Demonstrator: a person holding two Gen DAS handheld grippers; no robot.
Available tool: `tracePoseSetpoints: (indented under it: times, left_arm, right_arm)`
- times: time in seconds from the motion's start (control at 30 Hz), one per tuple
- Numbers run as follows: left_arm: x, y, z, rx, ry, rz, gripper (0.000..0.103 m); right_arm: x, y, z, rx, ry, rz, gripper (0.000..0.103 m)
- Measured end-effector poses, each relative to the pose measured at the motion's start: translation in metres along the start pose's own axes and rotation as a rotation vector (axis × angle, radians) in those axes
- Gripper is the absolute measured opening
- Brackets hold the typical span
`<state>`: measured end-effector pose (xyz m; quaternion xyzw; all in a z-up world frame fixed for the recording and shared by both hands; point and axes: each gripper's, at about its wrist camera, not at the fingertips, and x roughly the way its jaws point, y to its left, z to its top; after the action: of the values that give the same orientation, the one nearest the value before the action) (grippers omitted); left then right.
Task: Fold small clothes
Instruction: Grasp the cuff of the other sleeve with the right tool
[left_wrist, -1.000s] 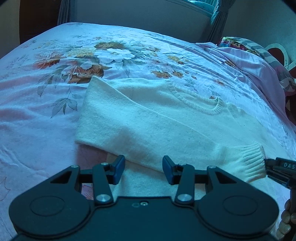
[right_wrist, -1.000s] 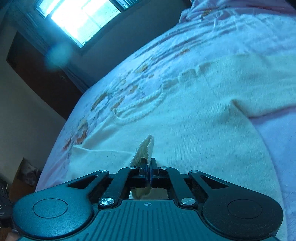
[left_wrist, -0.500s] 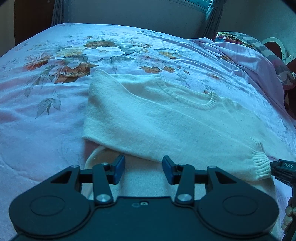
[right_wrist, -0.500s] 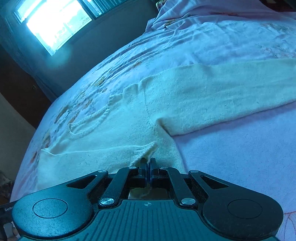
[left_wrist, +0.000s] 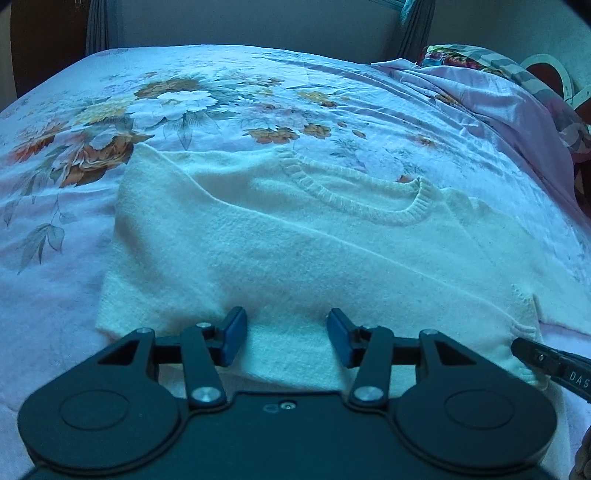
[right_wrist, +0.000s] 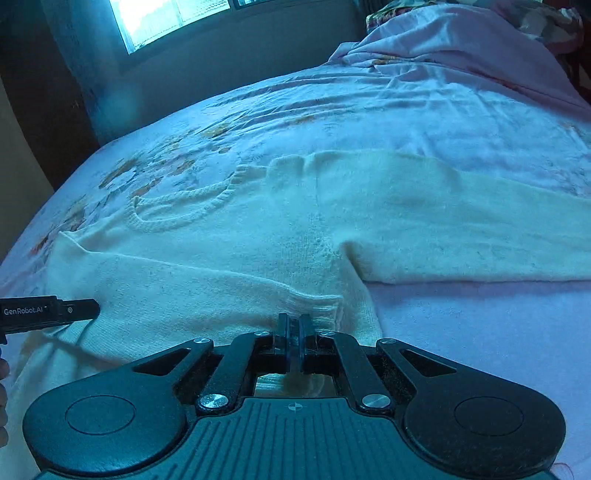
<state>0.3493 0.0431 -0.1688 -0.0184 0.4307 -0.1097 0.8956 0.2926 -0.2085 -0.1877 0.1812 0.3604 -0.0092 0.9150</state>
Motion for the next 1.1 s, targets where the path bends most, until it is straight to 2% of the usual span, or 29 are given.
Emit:
tracePoseSetpoints:
  times: [0.03,0.1,0.17,0.23,0.27,0.3,0.6,0.73,0.9,0.93,1.0,1.1]
  left_arm:
    - [-0.004,-0.002,0.0,-0.002,-0.003,0.006,0.047]
    - [-0.02,-0.004,-0.002,0.0,-0.039,-0.028,0.047]
    - [-0.033,-0.011,-0.006,0.026,-0.06,-0.031,0.047]
    - [-0.042,-0.014,-0.011,0.028,-0.061,-0.047,0.048]
    - [-0.045,-0.016,-0.014,0.02,-0.053,-0.049,0.048]
    - [-0.048,-0.017,-0.017,0.01,-0.046,-0.049,0.048]
    - [-0.054,-0.024,-0.036,-0.019,-0.024,-0.03,0.048]
    - [-0.05,-0.028,-0.036,-0.02,-0.025,-0.007,0.048]
    - [-0.041,-0.029,-0.033,-0.033,-0.018,0.032,0.048]
    - [-0.039,-0.029,-0.031,-0.04,-0.014,0.038,0.048]
    - [-0.033,-0.029,-0.029,-0.061,-0.004,0.053,0.048]
    - [-0.028,-0.03,-0.028,-0.075,0.003,0.067,0.048]
  right_arm:
    - [-0.003,-0.002,0.002,0.019,0.0,0.006,0.002]
    - [-0.019,-0.012,0.005,0.061,-0.036,0.023,0.002]
    - [-0.031,-0.025,0.008,0.078,-0.051,-0.008,0.005]
    - [-0.038,-0.045,0.008,0.111,-0.037,-0.041,0.021]
    - [-0.042,-0.057,0.006,0.135,-0.031,-0.07,0.039]
    - [-0.048,-0.07,0.005,0.158,-0.038,-0.085,0.043]
    - [-0.098,-0.185,0.007,0.416,-0.098,-0.289,0.043]
    - [-0.104,-0.23,0.016,0.503,-0.124,-0.353,0.043]
    - [-0.097,-0.263,0.028,0.556,-0.162,-0.398,0.043]
    - [-0.096,-0.265,0.031,0.561,-0.172,-0.409,0.041]
    - [-0.094,-0.271,0.035,0.567,-0.188,-0.421,0.006]
    - [-0.091,-0.276,0.039,0.581,-0.2,-0.401,0.003]
